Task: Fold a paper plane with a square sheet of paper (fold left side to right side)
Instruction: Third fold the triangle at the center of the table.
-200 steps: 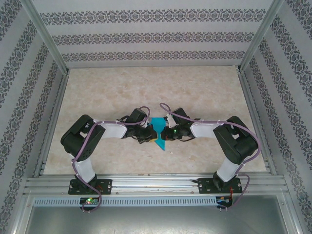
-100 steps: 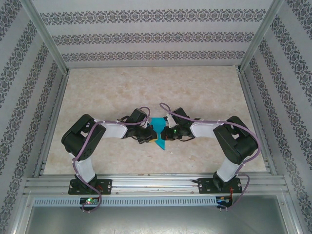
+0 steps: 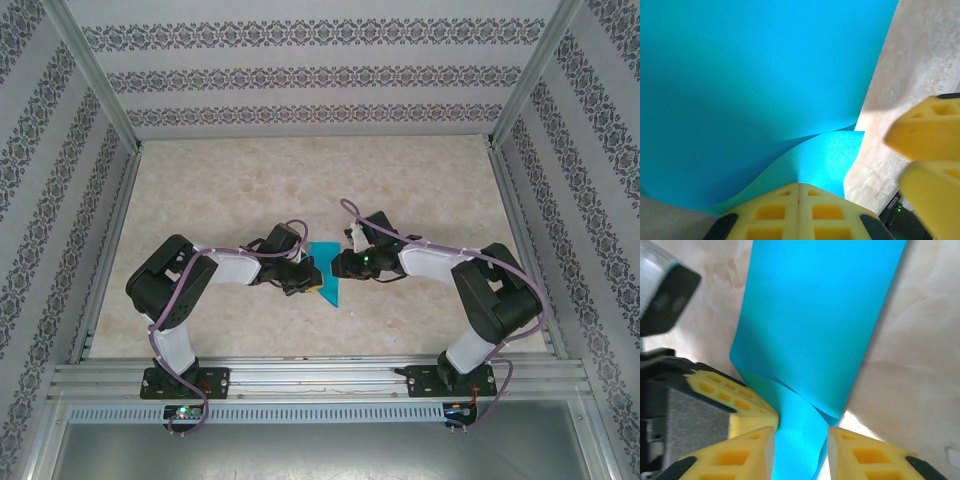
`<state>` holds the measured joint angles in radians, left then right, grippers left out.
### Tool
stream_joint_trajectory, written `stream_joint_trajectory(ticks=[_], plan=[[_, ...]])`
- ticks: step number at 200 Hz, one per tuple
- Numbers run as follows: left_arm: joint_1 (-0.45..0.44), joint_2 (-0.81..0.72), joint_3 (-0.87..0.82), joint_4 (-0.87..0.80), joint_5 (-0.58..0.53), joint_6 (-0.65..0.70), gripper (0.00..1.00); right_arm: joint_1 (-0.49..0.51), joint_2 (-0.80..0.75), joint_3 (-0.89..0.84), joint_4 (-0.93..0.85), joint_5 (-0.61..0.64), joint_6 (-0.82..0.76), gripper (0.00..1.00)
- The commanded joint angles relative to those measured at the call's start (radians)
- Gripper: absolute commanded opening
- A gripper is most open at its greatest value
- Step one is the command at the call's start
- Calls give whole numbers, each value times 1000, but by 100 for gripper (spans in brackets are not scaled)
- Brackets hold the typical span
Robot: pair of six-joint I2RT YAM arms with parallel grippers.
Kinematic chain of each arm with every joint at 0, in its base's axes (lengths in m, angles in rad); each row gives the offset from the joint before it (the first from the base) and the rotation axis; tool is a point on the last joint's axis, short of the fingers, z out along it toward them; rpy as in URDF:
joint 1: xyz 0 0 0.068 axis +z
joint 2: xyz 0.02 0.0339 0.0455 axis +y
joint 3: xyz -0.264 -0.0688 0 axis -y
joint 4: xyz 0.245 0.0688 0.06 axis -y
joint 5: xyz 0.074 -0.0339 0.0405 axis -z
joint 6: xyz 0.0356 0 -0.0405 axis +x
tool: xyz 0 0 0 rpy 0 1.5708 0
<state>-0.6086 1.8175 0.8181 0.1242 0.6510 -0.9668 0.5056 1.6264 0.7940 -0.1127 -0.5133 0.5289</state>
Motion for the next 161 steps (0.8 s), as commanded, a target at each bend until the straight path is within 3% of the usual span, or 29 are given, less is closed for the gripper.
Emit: stream_joint_trajectory(ticks=[1,66,161], plan=[[-8,29,-40,-56,-48,-11,2,-13,-58,13,-75,-28,8,35],[-8,21,-39,-58,-56,-12,2,19,-132,-115,-11,-259,178,5],[-8,18,-43,-58,-59,-12,2,93,-14,-115,50,-215,233,3]])
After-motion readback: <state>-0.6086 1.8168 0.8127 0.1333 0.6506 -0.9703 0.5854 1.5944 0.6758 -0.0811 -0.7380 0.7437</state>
